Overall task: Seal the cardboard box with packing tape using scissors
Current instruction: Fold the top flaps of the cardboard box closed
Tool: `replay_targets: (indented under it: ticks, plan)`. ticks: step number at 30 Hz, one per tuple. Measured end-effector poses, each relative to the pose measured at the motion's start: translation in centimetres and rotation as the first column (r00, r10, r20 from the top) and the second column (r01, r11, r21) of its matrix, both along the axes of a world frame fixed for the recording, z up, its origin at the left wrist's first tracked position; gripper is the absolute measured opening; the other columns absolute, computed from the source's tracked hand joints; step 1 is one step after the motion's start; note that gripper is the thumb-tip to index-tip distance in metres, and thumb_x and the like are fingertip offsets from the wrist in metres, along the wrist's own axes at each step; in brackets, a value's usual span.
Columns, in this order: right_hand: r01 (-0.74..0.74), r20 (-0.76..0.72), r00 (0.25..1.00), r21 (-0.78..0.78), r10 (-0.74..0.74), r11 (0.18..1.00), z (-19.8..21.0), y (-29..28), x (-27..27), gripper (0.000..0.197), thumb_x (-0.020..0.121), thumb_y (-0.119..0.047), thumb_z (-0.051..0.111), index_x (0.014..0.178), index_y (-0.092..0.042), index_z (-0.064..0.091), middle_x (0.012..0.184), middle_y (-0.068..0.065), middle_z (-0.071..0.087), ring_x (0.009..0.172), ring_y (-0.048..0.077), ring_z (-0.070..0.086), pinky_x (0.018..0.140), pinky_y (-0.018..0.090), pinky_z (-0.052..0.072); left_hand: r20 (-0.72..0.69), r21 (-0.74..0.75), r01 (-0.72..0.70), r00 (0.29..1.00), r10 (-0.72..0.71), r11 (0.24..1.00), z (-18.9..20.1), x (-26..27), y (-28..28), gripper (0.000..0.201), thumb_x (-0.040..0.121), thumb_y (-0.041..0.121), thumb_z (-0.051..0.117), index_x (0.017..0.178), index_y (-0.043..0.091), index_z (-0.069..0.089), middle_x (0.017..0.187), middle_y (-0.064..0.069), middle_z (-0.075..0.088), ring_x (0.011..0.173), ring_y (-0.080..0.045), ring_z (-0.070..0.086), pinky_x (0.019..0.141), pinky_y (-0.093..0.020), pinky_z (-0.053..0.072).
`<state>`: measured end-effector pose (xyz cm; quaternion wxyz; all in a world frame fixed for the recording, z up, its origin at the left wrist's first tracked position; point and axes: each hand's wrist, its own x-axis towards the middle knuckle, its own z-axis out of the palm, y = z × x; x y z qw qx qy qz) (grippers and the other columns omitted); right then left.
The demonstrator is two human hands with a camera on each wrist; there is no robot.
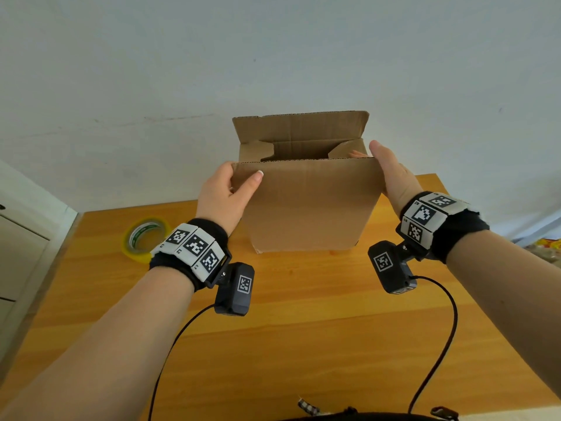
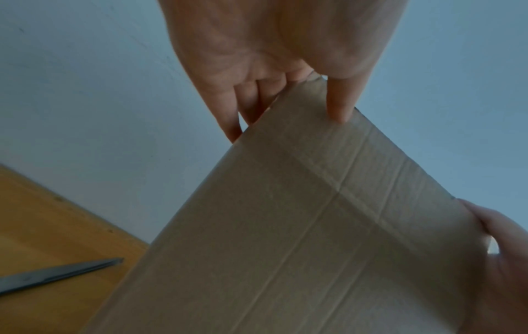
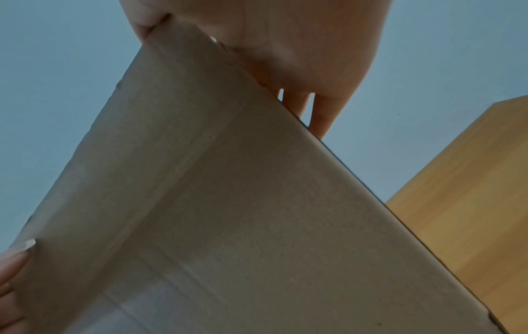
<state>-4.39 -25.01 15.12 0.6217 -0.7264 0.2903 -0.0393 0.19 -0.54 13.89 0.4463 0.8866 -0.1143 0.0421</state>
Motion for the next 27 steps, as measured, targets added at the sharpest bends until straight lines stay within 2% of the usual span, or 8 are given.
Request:
replay_targets:
  ticks: [2,8,12,15,18,22,25,27]
  plan:
    - [0.006,0.007,1.000,0.004,-0.006,1.000,0.1,0.0,-0.1,0.062,0.090,-0.054,0.040,0.131,-0.007,0.044,0.106,0.003,0.043,0.103,0.017,0.041,0.104,0.037,0.029,-0.003,0.003,-0.012,1.000,0.012,1.000,0.0,0.1,0.1,0.024,0.089,0.040,0.056,0.098,0.018,0.054,0.096,-0.004,0.064,0.092,-0.020,0.060,0.085,-0.036,0.051]
    - [-0.121,0.002,0.992,-0.136,0.122,0.983,-0.1,-0.4,-0.2,0.060,0.093,-0.054,0.031,0.122,-0.007,0.054,0.104,0.000,0.048,0.096,0.011,0.045,0.087,0.019,0.028,0.000,0.052,-0.035,0.999,0.035,0.998,-0.2,0.5,0.4,0.028,0.086,0.043,0.058,0.098,0.018,0.060,0.097,0.007,0.062,0.101,-0.017,0.059,0.090,-0.033,0.048]
    - [-0.159,0.034,0.986,-0.141,0.166,0.977,-0.5,-0.4,-0.3,0.044,0.092,-0.049,0.041,0.103,-0.011,0.060,0.090,-0.004,0.057,0.074,0.001,0.050,0.061,0.010,0.033,0.042,0.081,-0.048,0.998,0.045,0.996,-0.4,0.7,0.4,0.037,0.086,0.044,0.058,0.101,0.010,0.062,0.098,0.001,0.065,0.096,-0.015,0.058,0.084,-0.029,0.046]
    - [-0.157,0.057,0.984,-0.157,0.168,0.975,-0.8,-0.5,-0.2,0.034,0.089,-0.044,0.052,0.105,-0.014,0.058,0.092,-0.005,0.057,0.081,0.006,0.053,0.061,0.011,0.035,0.066,0.106,-0.056,0.997,0.050,0.993,-0.5,0.8,0.4,0.039,0.086,0.045,0.058,0.100,0.009,0.062,0.099,-0.004,0.066,0.095,-0.017,0.059,0.083,-0.030,0.047]
    - [-0.177,0.079,0.978,-0.193,0.195,0.965,-1.1,-0.5,-0.2,0.043,0.086,-0.039,0.059,0.117,-0.009,0.058,0.101,-0.001,0.059,0.086,0.009,0.055,0.063,0.011,0.039,0.076,0.155,-0.052,0.996,0.041,0.987,-0.5,0.9,0.4,0.041,0.086,0.046,0.057,0.099,0.007,0.062,0.097,-0.007,0.066,0.094,-0.019,0.059,0.080,-0.030,0.047]
    - [-0.181,0.098,0.974,-0.210,0.205,0.961,-1.4,-0.5,-0.1,0.046,0.085,-0.040,0.060,0.118,-0.009,0.057,0.102,0.000,0.060,0.093,0.015,0.056,0.067,0.015,0.041,0.069,0.145,-0.055,0.997,0.045,0.988,-0.4,0.9,0.4,0.041,0.086,0.046,0.057,0.100,0.007,0.061,0.098,-0.005,0.065,0.093,-0.016,0.057,0.083,-0.031,0.048]
    - [-0.184,0.096,0.974,-0.207,0.207,0.961,-1.5,-0.5,0.0,0.048,0.085,-0.041,0.059,0.120,-0.009,0.056,0.103,0.000,0.059,0.095,0.016,0.055,0.076,0.023,0.041,0.070,0.124,-0.044,0.997,0.035,0.991,-0.5,0.6,0.4,0.037,0.086,0.043,0.058,0.101,0.009,0.062,0.095,0.002,0.061,0.090,-0.009,0.052,0.077,-0.023,0.043]
    - [-0.199,0.089,0.971,-0.212,0.222,0.957,-1.6,-0.7,0.0,0.048,0.084,-0.042,0.060,0.120,-0.010,0.056,0.104,0.000,0.059,0.096,0.016,0.055,0.076,0.023,0.041,0.047,0.131,-0.032,0.999,0.026,0.991,-0.4,0.6,0.6,0.037,0.086,0.043,0.059,0.099,0.008,0.064,0.092,0.001,0.061,0.087,-0.011,0.053,0.069,-0.017,0.040]
